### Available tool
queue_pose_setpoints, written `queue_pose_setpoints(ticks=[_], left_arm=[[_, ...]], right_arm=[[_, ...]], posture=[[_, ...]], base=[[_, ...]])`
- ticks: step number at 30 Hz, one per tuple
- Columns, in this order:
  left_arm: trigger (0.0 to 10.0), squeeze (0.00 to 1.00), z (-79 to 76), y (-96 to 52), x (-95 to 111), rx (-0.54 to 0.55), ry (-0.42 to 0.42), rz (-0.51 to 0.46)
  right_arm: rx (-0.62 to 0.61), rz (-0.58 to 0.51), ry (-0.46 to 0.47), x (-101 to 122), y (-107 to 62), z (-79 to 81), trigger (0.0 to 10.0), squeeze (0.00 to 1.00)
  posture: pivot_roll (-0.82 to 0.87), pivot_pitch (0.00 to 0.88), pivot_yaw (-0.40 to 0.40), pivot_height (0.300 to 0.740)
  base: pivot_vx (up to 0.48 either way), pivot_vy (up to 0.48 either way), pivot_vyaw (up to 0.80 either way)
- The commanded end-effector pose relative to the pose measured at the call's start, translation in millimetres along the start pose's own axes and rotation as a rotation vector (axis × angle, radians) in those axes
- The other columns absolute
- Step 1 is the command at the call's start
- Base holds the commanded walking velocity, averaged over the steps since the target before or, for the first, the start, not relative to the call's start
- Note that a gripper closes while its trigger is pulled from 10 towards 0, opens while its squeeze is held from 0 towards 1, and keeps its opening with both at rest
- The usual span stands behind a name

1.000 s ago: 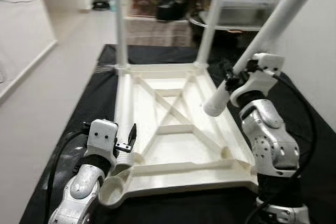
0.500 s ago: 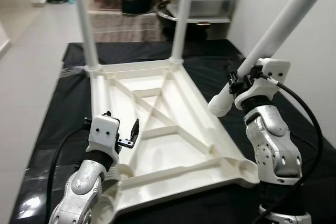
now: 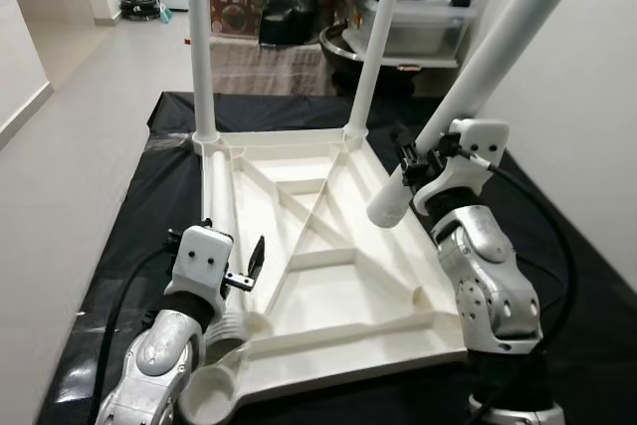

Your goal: Building children table

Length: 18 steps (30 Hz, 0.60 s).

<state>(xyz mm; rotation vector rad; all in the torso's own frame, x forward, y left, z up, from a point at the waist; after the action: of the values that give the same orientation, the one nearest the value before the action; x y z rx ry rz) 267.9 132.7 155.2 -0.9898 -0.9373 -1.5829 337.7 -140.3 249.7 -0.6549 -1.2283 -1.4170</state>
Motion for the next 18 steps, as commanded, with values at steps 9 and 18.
queue_pose_setpoints(ticks=[9, 18], left_arm=[[10.0, 0.0, -5.1, 1.8, 6.9, -0.004, -0.051, -0.041], [10.0, 0.0, -6.0, 1.0, 3.2, -0.001, -0.057, -0.029]], right_arm=[[-0.018, -0.023, -0.009, 2.2, -0.4, -9.4, 10.0, 0.0], [0.005, -0.005, -0.022, -1.4, 2.9, -6.7, 10.0, 0.0]], posture=[[-0.01, 0.0, -0.077, 0.74], [-0.01, 0.0, -0.08, 0.74]], base=[[0.0, -0.262, -0.39], [-0.155, 0.0, 0.0]])
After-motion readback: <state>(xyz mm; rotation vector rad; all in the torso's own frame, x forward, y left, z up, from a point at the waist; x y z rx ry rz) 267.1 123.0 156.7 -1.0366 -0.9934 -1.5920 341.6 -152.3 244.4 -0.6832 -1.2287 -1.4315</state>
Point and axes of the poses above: a point about 5 cm out from each wrist's last joint towards the gripper, its own y axis pointing out of the wrist towards the gripper, its own x axis along the axis of the wrist's last joint, z = x × y, the point moved 2 cm from there along y, pointing out of the wrist towards the gripper, and after that the axes turned 12 degrees about y, right-handed, at the moved point
